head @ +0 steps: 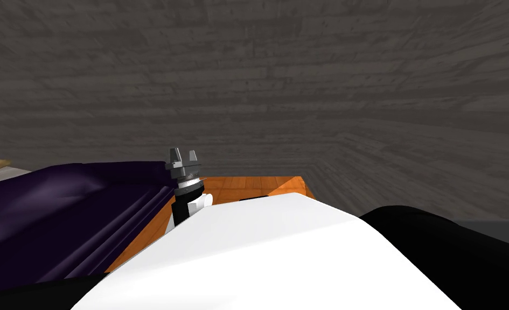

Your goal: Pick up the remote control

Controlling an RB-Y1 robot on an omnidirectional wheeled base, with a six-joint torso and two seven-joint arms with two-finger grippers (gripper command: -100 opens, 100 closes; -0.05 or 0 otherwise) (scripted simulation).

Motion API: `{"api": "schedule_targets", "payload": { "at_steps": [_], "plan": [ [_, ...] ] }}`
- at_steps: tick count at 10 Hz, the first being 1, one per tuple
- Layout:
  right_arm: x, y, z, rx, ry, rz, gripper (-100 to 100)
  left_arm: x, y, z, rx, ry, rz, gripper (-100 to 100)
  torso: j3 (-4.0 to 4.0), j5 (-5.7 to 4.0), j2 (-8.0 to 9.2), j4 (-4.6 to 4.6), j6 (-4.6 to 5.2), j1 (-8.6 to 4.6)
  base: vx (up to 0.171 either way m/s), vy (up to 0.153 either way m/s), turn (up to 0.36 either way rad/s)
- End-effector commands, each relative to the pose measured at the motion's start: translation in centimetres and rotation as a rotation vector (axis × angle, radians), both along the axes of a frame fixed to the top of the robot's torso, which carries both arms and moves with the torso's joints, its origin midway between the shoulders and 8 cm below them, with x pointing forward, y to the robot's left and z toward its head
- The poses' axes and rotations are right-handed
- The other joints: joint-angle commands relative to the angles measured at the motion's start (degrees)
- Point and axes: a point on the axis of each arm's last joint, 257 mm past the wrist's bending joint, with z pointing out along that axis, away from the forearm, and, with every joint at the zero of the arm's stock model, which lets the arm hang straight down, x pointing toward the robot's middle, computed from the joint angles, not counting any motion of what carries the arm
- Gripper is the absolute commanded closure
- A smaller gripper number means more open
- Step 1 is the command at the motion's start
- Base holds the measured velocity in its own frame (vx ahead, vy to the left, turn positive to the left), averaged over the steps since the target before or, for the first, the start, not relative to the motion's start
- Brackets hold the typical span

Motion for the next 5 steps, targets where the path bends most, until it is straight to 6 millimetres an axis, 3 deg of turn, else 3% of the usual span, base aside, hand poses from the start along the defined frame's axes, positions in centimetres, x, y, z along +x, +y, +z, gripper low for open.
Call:
{"api": "schedule_targets", "payload": {
  "at_steps": [1,4,5],
  "plan": [
    [-0.27,-0.15,0.22,-0.005,0.015,0.052,100,0.00,0.00,0.00,0.000,0.000,0.000,0,0.00,0.00,0.00,0.00,0.00,0.00,0.042,-0.022,-0.133],
    [-0.01,-0.05,0.24,0.001,-0.004,0.004,100,0.00,0.00,0.00,0.000,0.000,0.000,0,-0.08,0.00,-0.13,-0.04,-0.07,-0.04,0.026,-0.012,-0.011],
    [-0.58,-0.06,0.45,-0.005,0.020,0.072,100,0.00,0.00,0.00,0.000,0.000,0.000,0,-0.04,0.02,-0.06,-0.02,-0.04,0.00,0.028,-0.012,-0.152]
  ]
}}
